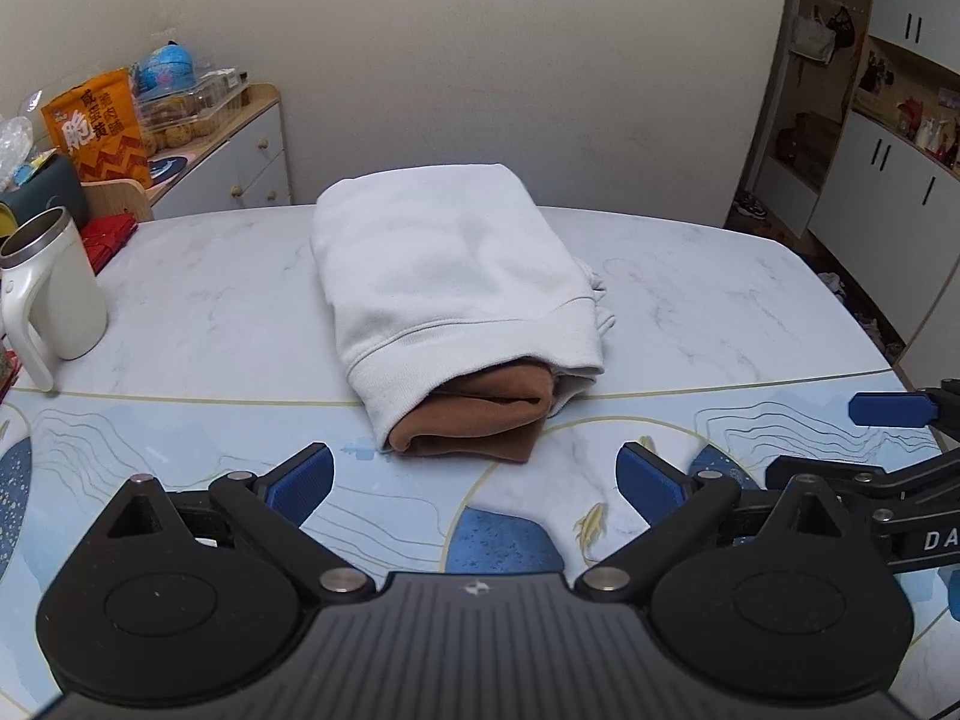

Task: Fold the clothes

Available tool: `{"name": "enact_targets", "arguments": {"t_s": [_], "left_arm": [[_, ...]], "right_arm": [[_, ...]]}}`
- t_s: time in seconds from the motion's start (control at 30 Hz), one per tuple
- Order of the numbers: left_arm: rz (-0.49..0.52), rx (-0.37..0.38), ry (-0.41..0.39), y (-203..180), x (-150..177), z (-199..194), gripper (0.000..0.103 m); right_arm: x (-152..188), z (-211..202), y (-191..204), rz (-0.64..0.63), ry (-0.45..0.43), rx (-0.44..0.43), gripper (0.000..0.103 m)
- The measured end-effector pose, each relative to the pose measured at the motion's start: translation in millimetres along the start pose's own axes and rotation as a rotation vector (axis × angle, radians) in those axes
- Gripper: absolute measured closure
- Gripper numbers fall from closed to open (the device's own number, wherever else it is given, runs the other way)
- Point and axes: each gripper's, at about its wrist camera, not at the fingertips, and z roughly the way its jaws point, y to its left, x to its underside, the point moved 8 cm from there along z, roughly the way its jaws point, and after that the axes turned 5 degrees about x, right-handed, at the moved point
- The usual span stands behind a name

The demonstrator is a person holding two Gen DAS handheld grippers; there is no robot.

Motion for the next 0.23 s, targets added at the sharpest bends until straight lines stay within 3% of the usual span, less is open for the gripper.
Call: {"name": "enact_targets", "arguments": {"t_s": [0.23], "left_arm": [[-0.021,0.002,0.014,3.7,0.3,4.8,0.002]], "right_arm": [[2.5,4.8,-0.8,0.001,0.019,-0.001,0.0]]}}
